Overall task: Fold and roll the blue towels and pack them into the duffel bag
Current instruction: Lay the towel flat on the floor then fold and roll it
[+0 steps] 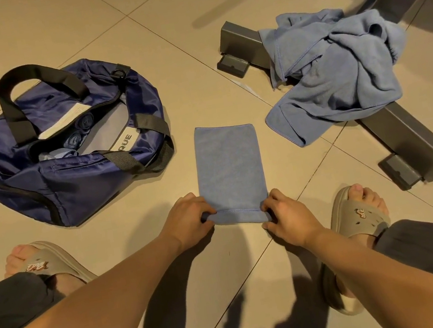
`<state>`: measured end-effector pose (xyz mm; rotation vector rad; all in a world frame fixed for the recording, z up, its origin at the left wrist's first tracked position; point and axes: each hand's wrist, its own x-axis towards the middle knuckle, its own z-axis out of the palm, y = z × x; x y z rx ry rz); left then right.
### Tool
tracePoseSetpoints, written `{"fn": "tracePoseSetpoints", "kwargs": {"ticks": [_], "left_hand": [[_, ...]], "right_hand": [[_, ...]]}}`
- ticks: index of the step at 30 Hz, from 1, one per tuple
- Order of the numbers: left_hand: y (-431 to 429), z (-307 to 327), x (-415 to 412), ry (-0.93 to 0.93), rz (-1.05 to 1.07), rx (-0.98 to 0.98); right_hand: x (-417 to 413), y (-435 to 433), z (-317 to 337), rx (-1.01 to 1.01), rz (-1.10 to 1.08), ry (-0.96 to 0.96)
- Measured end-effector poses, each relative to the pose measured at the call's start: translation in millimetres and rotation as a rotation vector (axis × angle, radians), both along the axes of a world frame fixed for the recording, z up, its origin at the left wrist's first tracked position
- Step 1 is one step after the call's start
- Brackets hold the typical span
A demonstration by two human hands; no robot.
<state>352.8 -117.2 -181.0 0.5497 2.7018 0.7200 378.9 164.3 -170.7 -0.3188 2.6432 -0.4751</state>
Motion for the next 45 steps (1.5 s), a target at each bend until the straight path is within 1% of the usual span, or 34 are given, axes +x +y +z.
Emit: {"fn": "tracePoseSetpoints", "kwargs": {"ticks": [3,5,7,10,13,17,20,23,25,28,30,32,33,35,38,40,43,45], "left_hand": [[-1,-1,-5,-0.127,0.088,0.009],[-3,-2,-9,-0.24,0.176,0.04],[-3,-3,-12,-0.312,0.23,0.083],[0,-2,-13,-0.348,0.269,0.15],[5,-7,-11,-0.358,0.349,0.184],[10,-10,-4,-0.347,0.478,0.246],[16,-9,-2,-0.316,0.561,0.254],[21,-11,-5,-0.327,0.654,0.291],[23,-12,-7,-0.332,0.695,0.312],[24,-11,-8,-0.334,0.694,0.299],[23,-9,-12,-0.349,0.688,0.277],[23,-6,-19,-0.384,0.699,0.252],[24,-4,-23,-0.404,0.706,0.238],[24,0,-29,-0.447,0.715,0.218],[20,3,-35,-0.482,0.682,0.185],[18,5,-34,-0.4,0.616,0.155],[18,12,-27,-0.126,0.493,0.204],[21,16,-22,0.048,0.31,0.135]], "right_hand": [[-2,-1,-4,-0.064,-0.085,0.007],[-8,-1,-4,-0.128,-0.172,-0.058],[-15,0,-4,-0.173,-0.239,-0.144],[-23,-1,-4,-0.186,-0.303,-0.21],[-28,-5,-8,-0.132,-0.332,-0.215],[-29,-13,-11,-0.019,-0.317,-0.13],[-27,-20,-13,0.045,-0.326,-0.065],[-22,-26,-14,0.065,-0.363,0.075],[-21,-29,-15,0.093,-0.314,0.15],[-20,-26,-12,0.124,-0.249,0.199],[-18,-24,-7,0.151,-0.187,0.319],[-15,-26,-2,0.14,-0.056,0.448],[-13,-29,1,0.134,0.025,0.474],[-13,-35,0,0.142,0.124,0.477],[-21,-36,-11,0.131,0.076,0.436],[-28,-34,-16,0.09,0.033,0.389],[-42,-30,-15,0.042,0.018,0.284],[-54,-28,-14,0.016,0.001,0.185]]}}
